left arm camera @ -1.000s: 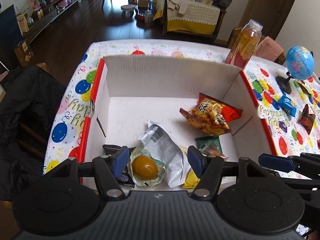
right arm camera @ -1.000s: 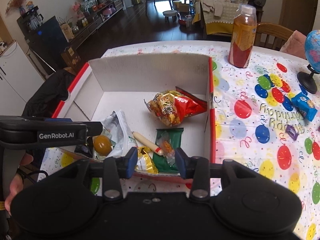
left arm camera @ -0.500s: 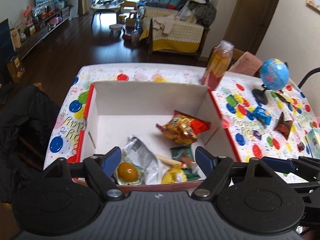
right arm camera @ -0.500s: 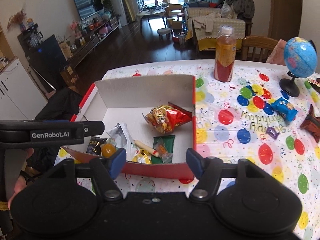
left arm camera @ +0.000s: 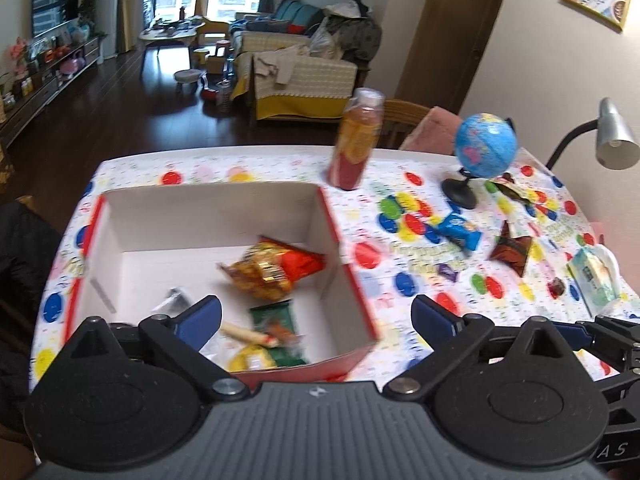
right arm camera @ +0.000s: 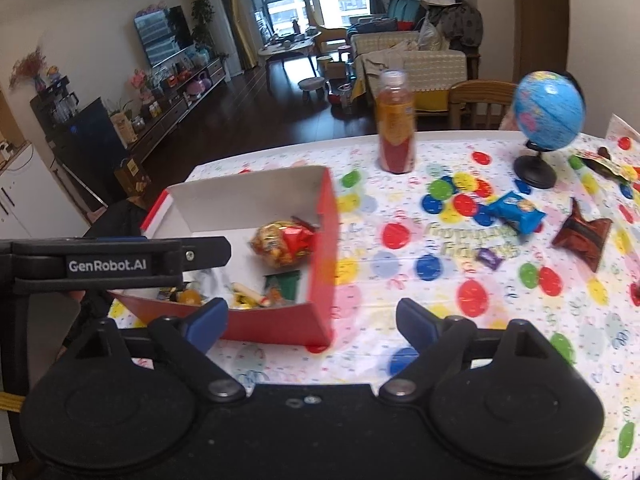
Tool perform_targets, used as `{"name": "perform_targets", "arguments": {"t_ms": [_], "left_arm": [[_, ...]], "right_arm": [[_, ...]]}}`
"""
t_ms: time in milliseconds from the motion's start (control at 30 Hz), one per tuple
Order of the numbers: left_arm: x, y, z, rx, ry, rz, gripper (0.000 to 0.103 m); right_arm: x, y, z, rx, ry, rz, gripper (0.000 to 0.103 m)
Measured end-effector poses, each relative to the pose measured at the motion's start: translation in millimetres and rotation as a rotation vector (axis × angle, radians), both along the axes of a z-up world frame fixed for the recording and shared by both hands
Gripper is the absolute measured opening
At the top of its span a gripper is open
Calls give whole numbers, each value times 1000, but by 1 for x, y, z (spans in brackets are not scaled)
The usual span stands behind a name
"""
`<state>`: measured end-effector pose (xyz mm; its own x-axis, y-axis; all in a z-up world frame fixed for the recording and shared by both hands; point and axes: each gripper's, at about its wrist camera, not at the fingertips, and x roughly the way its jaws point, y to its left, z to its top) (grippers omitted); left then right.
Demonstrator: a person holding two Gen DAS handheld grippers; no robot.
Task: Organize snacks
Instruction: 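Move both tools back toward the dark chocolate and purple candy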
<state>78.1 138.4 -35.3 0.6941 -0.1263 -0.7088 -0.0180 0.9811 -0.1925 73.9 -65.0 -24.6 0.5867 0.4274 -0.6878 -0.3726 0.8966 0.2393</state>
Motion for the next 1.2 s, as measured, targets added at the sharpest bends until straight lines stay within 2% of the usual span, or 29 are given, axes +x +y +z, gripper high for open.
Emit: {"name": "perform_targets", "arguments": {"t_ms": [233, 500, 800, 1200], "left_arm": [[20, -66, -4, -15, -3, -40, 103], [54, -143, -19, -5, 29, -56, 103], [98, -205, -43, 48, 78, -50, 103], [159, -252, -84, 77, 169, -34, 103]], "right_arm": [[11, -68, -3, -5, 0, -54, 102], [31, -154, -20, -24, -56, -129, 103], [62, -247, -51, -46, -62, -306, 103], [109, -337, -105, -46, 71, -528, 99]]}}
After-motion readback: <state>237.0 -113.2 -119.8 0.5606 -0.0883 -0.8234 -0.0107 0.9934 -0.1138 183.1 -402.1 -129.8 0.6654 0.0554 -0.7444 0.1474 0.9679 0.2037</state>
